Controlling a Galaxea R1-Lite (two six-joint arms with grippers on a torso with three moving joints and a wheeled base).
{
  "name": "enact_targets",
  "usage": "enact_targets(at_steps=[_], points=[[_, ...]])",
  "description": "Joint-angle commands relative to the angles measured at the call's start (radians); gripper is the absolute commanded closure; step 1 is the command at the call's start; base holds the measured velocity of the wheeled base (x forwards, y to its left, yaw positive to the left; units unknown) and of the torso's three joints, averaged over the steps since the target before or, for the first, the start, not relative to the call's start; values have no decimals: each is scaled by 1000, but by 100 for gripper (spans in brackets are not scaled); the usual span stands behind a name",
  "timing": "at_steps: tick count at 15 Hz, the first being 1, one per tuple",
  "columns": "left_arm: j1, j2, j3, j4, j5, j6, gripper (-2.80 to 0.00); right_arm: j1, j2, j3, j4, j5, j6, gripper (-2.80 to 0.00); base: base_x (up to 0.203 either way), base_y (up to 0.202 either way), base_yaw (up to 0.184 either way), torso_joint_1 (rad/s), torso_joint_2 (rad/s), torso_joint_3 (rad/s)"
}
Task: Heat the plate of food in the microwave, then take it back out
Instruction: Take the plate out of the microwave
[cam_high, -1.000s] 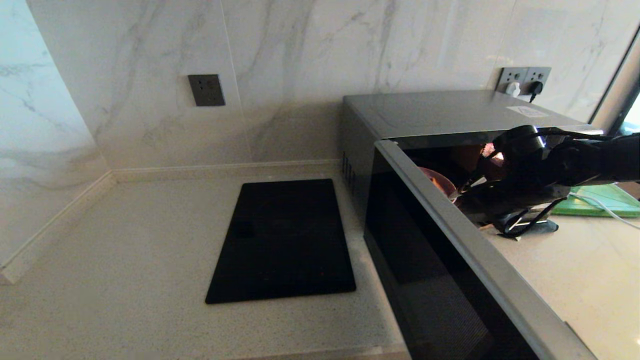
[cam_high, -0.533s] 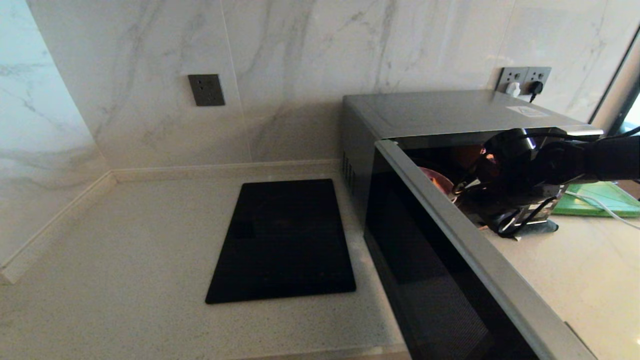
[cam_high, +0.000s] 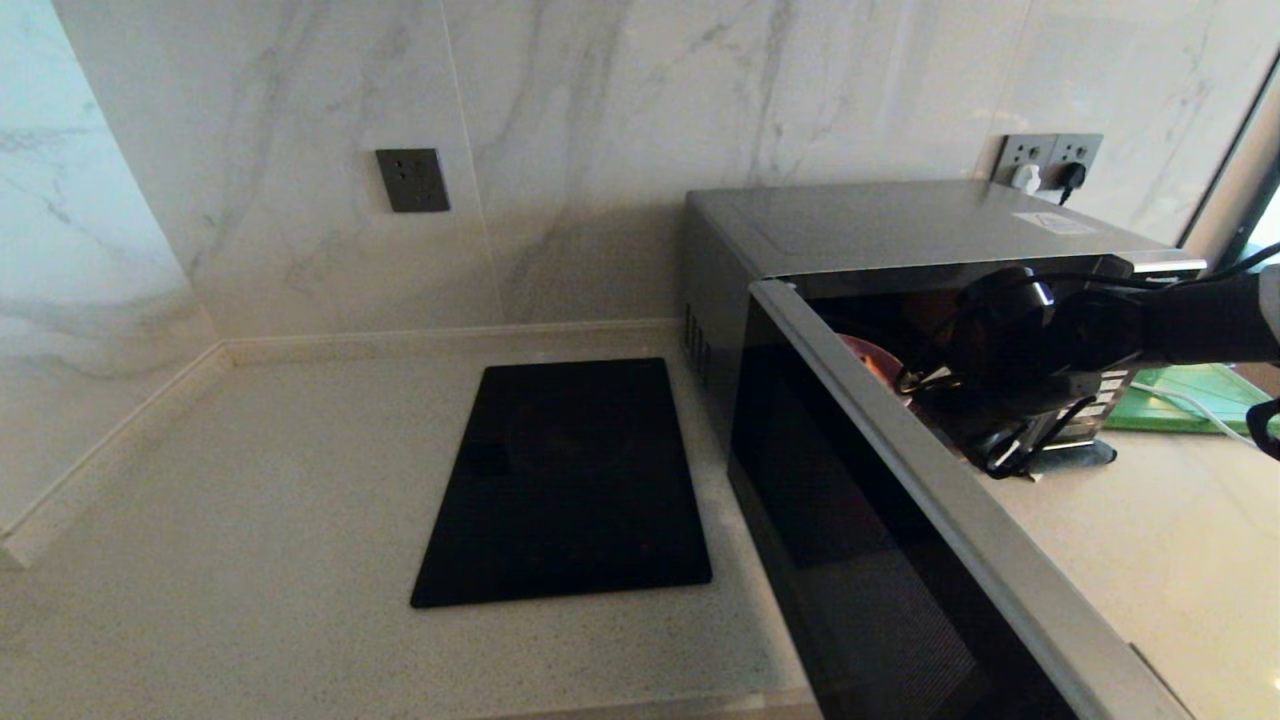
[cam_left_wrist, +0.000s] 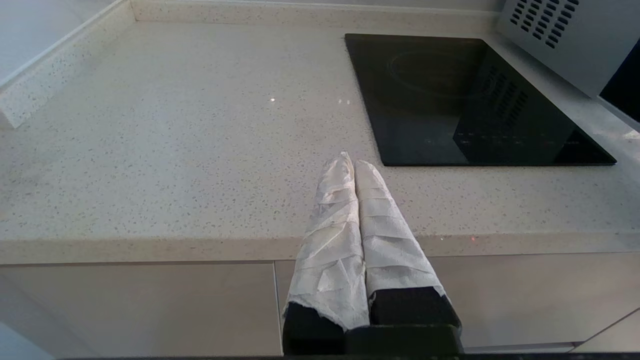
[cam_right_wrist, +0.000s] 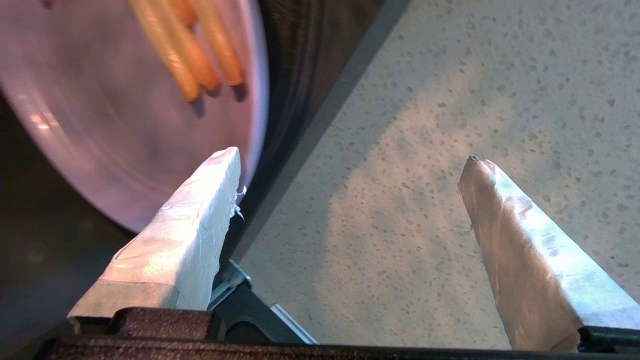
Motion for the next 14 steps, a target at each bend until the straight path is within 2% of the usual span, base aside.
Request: enact_targets(at_steps=[1,14], points=[[0,2,0,0,1,-1,0,2,18,-28,36,2,6,-280,0,0,0,0,0,0],[0,2,0,0,1,-1,0,1,17,-41,90,-4,22,-280,0,0,0,0,0,0]])
